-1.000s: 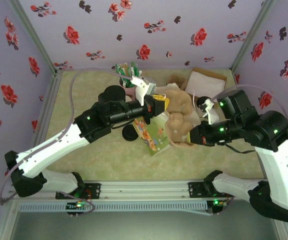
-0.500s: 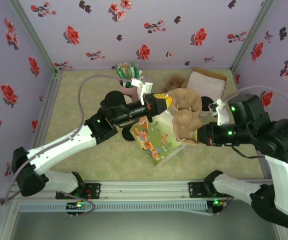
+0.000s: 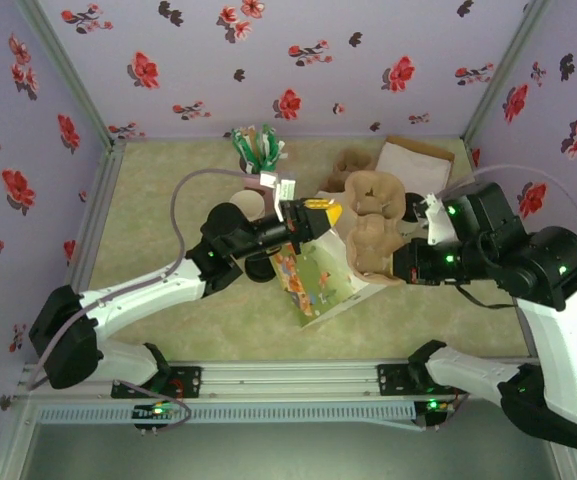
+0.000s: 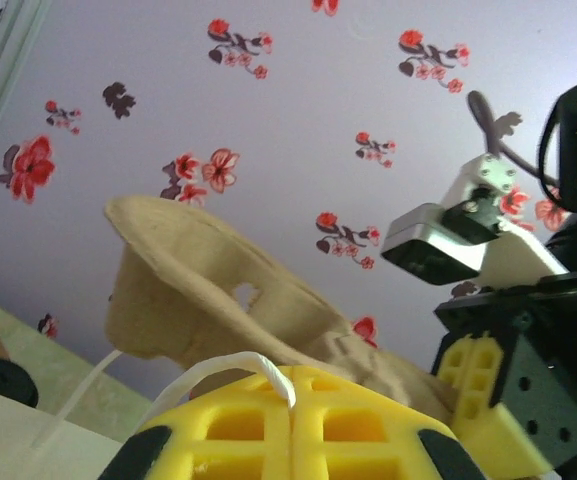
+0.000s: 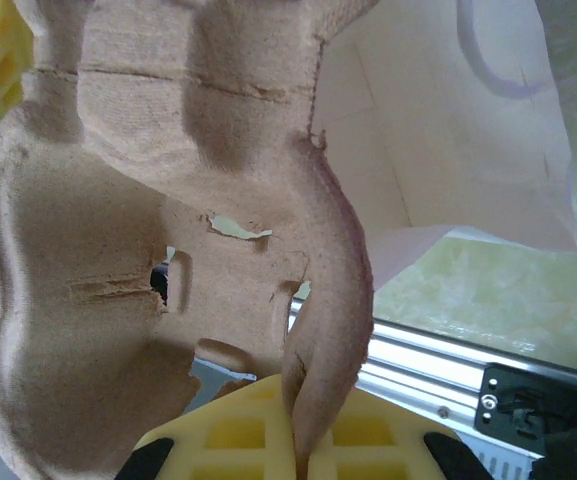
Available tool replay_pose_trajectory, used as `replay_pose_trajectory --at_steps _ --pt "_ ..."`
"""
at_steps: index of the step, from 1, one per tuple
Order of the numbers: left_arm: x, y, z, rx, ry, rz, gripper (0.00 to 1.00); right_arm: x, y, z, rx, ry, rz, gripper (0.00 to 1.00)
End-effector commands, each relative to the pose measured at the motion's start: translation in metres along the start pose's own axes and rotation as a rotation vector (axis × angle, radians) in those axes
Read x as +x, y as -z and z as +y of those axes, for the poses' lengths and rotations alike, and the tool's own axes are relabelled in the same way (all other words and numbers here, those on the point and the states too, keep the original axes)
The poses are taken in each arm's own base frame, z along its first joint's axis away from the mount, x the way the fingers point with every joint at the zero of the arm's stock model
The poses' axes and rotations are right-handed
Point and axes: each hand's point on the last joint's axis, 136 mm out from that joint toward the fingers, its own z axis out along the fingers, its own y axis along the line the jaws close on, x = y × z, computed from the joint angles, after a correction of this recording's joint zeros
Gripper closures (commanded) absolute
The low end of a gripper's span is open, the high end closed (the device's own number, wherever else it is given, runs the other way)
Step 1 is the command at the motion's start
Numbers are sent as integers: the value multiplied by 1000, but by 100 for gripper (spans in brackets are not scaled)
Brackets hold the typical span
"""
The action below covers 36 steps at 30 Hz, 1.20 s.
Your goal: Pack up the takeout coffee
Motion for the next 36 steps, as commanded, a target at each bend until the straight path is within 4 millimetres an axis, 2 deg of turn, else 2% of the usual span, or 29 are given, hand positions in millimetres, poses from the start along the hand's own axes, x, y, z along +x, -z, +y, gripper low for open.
replay_pose_trajectory --at_steps 1,8,15,19,24,26,30,36 --pt "-24 -6 -18 107 -22 -85 100 22 15 -25 123 -10 64 100" --pt "-23 -30 -7 162 31 -74 100 16 22 -31 158 -7 3 100" --pt "-18 -34 3 191 65 -102 100 14 23 -33 172 0 -5 100" --pt "-23 -34 -1 222 63 -130 100 6 24 -34 194 14 -26 100" --pt "-42 -38 -17 270 37 -168 100 -6 29 -32 214 33 -67 100" --pt "-40 -36 -18 275 32 -166 100 -8 31 -32 218 40 -78 100" --pt "-30 -32 -4 245 94 -188 100 -13 39 -36 239 52 -129 100" --pt "13 -37 0 189 84 -156 100 -11 37 -40 250 66 -129 100"
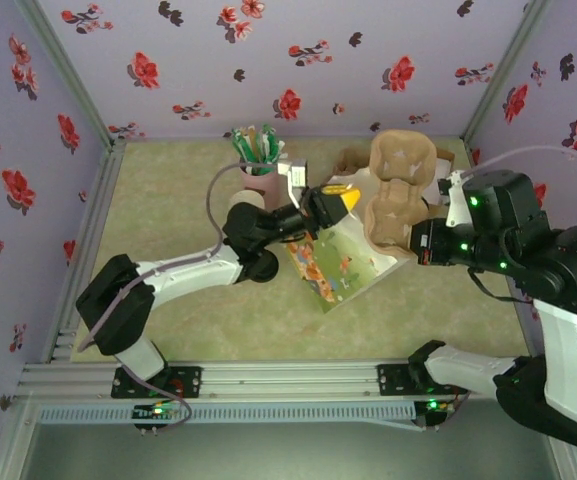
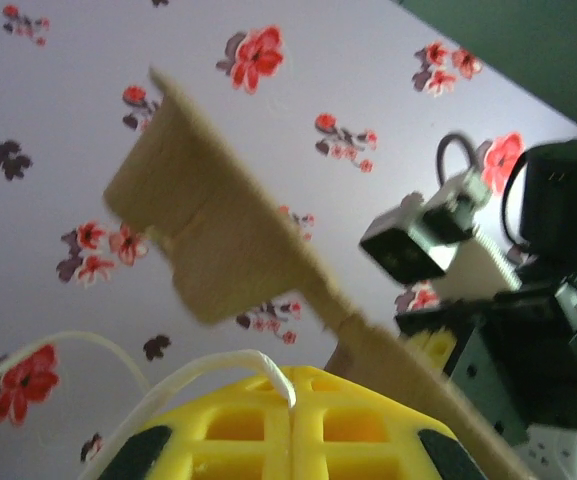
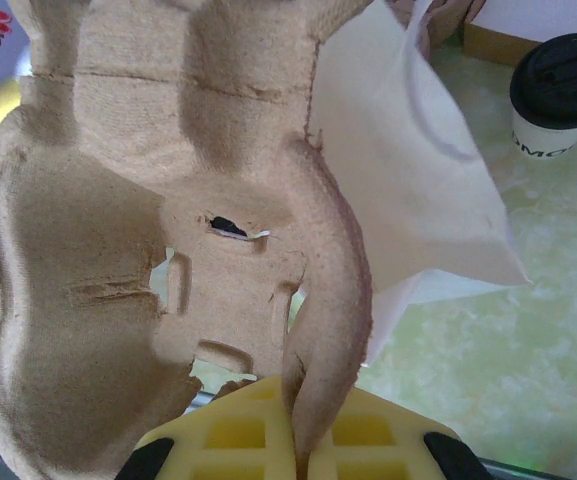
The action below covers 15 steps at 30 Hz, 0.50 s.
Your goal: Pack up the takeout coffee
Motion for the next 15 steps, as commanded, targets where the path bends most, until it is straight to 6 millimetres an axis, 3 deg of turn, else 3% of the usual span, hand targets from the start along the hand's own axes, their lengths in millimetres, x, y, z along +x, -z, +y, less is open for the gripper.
replay_pose_trajectory --at_steps 1,9,15 --pt "16 2 0 -11 -36 -22 100 33 6 -29 117 19 120 100" --pt "48 24 20 -91 -8 28 100 38 9 -31 105 29 106 100" --pt "43 61 9 -164 -56 4 93 44 3 -27 76 22 129 100"
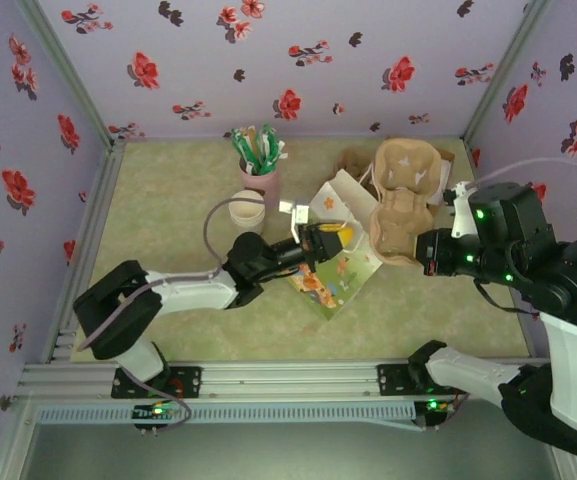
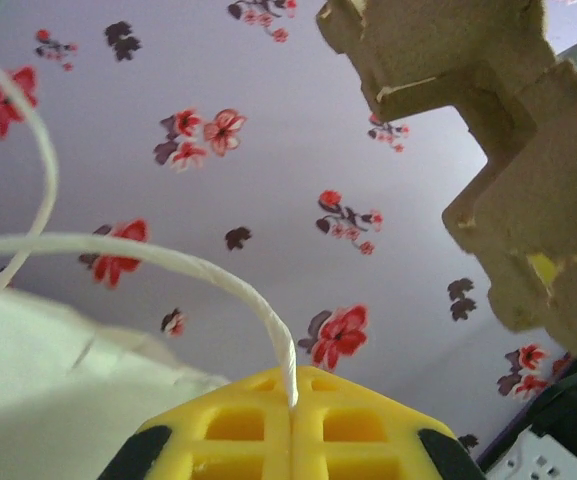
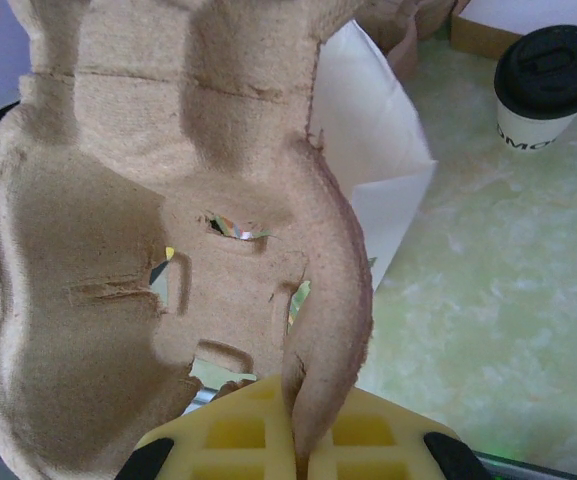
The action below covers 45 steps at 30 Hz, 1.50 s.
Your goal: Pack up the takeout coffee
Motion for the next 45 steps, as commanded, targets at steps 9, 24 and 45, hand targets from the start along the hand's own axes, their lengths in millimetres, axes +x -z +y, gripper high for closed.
replay_pose_trajectory --at_steps 9,24,45 --pt "-21 39 -43 32 -73 -63 64 35 -10 -7 17 9 173 100" --pt "-3 95 -49 -162 -215 97 57 44 -24 5 -52 -6 236 100" --pt "-189 91 -2 -699 -341 234 33 46 -11 14 -138 13 186 100"
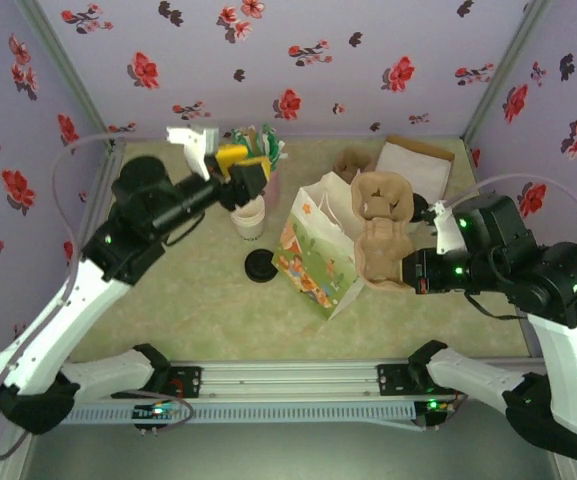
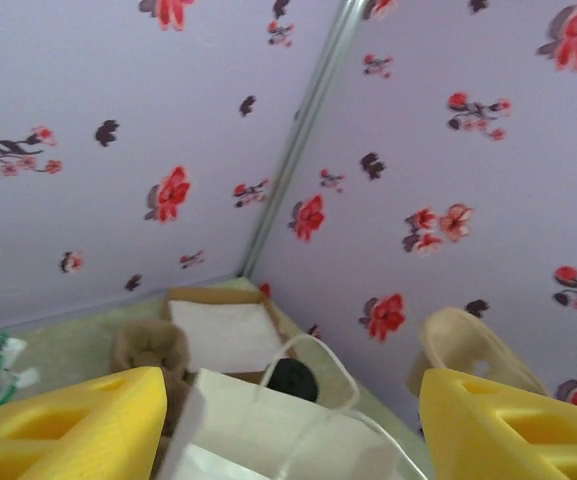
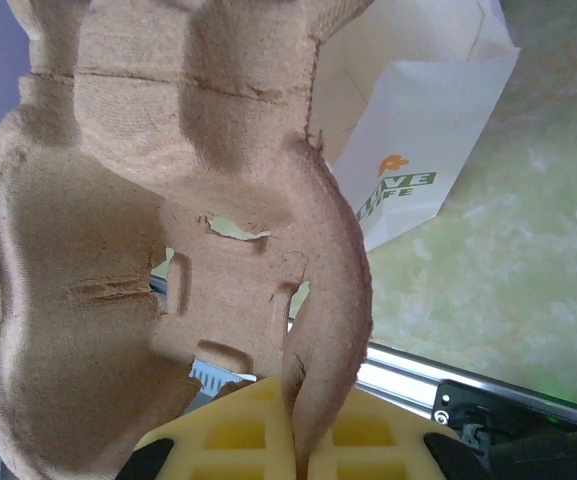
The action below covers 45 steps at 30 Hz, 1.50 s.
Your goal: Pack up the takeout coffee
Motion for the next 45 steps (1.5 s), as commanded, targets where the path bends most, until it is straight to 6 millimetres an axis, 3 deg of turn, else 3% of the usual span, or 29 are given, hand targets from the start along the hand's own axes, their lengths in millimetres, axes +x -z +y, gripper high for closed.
replay_pose_trajectory --at_steps 1,3,5,8,10,18,22,34,37,45 --pt "38 -24 34 -118 -35 252 36 3 5 2 -20 22 -1 100" --pt "26 -35 46 -181 -68 292 37 3 8 4 -29 23 -11 100" --pt "29 -47 59 -239 -118 378 35 3 13 5 -36 26 -25 100" --pt "43 -61 75 -290 -172 512 30 1 25 4 -27 38 -65 100" --pt "57 -67 85 -300 -213 586 21 0 30 2 -17 43 -89 100" --pt "108 -95 102 -262 -209 761 17 -1 30 -7 6 44 -145 100" --pt "131 -110 99 -214 -230 819 16 1 33 -8 7 52 -153 100" --pt "157 -149 73 -111 -234 839 12 16 32 -20 26 57 -153 100" --pt "158 -151 69 -88 -231 838 13 18 31 -22 27 60 -147 100" --pt "200 -142 89 -125 -240 974 23 20 26 -24 35 72 -131 100"
